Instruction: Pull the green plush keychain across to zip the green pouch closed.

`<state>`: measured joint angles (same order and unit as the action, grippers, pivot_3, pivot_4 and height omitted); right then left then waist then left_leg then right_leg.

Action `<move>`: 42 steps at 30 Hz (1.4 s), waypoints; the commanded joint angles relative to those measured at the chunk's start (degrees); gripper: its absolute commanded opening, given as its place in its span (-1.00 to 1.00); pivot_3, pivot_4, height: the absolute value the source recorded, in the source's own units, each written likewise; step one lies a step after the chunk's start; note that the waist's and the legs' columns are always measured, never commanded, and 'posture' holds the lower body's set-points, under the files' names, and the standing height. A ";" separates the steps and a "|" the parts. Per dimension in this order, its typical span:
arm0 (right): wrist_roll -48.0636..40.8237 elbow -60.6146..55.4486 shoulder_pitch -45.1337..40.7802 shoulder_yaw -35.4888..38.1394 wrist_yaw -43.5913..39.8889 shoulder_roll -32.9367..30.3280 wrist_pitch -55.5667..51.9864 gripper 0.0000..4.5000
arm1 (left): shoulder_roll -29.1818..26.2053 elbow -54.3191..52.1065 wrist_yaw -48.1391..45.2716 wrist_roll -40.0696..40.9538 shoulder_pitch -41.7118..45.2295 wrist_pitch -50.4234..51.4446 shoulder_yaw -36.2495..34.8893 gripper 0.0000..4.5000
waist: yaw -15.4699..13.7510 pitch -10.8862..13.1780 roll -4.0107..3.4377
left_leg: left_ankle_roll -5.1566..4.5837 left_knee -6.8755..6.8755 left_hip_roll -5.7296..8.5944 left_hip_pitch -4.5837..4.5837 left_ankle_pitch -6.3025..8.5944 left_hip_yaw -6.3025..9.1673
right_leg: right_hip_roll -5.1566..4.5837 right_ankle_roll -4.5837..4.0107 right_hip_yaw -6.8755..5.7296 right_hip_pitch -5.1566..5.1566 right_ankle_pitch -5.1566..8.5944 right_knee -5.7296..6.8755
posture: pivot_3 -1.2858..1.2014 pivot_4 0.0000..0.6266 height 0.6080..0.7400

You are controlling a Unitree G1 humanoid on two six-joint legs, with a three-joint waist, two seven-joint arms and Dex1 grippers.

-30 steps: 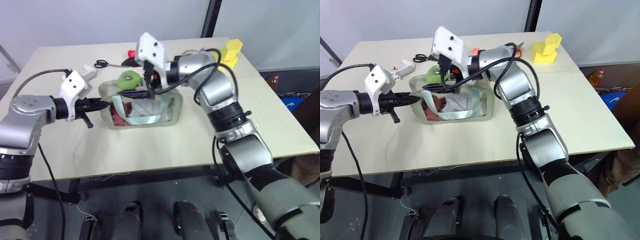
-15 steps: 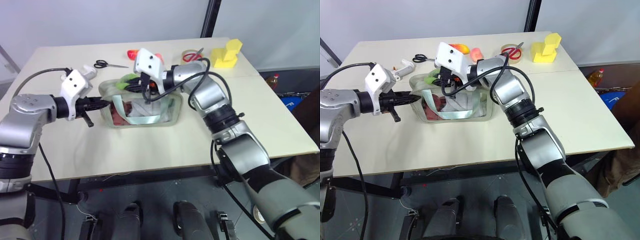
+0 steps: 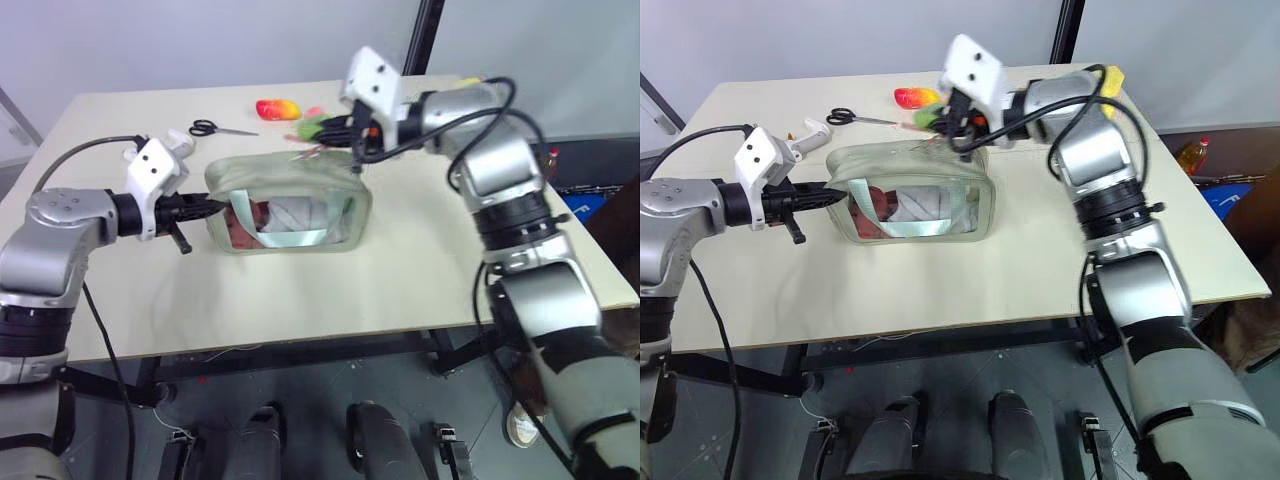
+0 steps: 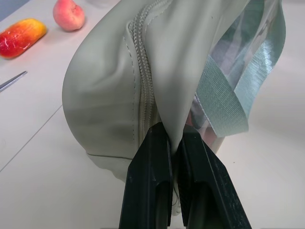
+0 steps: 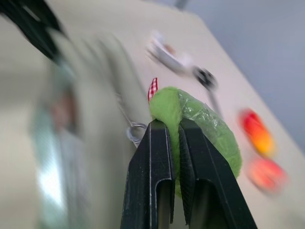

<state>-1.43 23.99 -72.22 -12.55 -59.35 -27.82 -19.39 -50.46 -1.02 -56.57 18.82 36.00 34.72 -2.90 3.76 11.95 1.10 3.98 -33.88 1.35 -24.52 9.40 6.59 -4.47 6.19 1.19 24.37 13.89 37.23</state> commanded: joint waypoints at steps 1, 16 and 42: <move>3.88 -0.37 -0.44 1.32 3.24 -4.57 3.58 -0.99 | -1.14 -0.09 -0.22 -0.11 0.41 -0.71 -1.22 -1.00 | 0.14 0.00 -0.01 | 0.00 0.01 0.00 0.00 0.00 0.00 | 0.00 0.00 0.00 0.00 0.00 0.00 | 0.03 -0.52 1.00; 15.69 -1.69 22.50 -1.77 18.23 -9.85 6.70 -0.99 | 0.50 2.06 0.58 -0.68 1.29 -1.61 -0.38 -1.00 | 0.08 0.00 -0.01 | -0.01 0.00 0.00 0.01 0.00 -0.06 | -0.02 0.00 0.05 0.00 0.00 0.00 | 0.03 -0.52 1.00; -7.07 -13.12 18.42 7.81 1.40 -7.86 -17.65 0.82 | -3.81 1.51 -2.20 6.73 0.16 4.75 -7.70 0.65 | 0.23 0.01 -0.02 | -0.02 -0.01 -0.02 0.03 0.01 -0.05 | 0.00 0.01 0.04 -0.04 0.01 -0.02 | 0.03 -0.52 1.00</move>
<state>-6.98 13.71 -52.41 -4.34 -55.29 -35.28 -36.93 -52.98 0.90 -57.85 23.96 35.35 38.90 -7.72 3.99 11.96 1.07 3.94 -33.88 1.33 -24.46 9.42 6.54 -4.47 6.20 1.24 24.33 13.91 37.21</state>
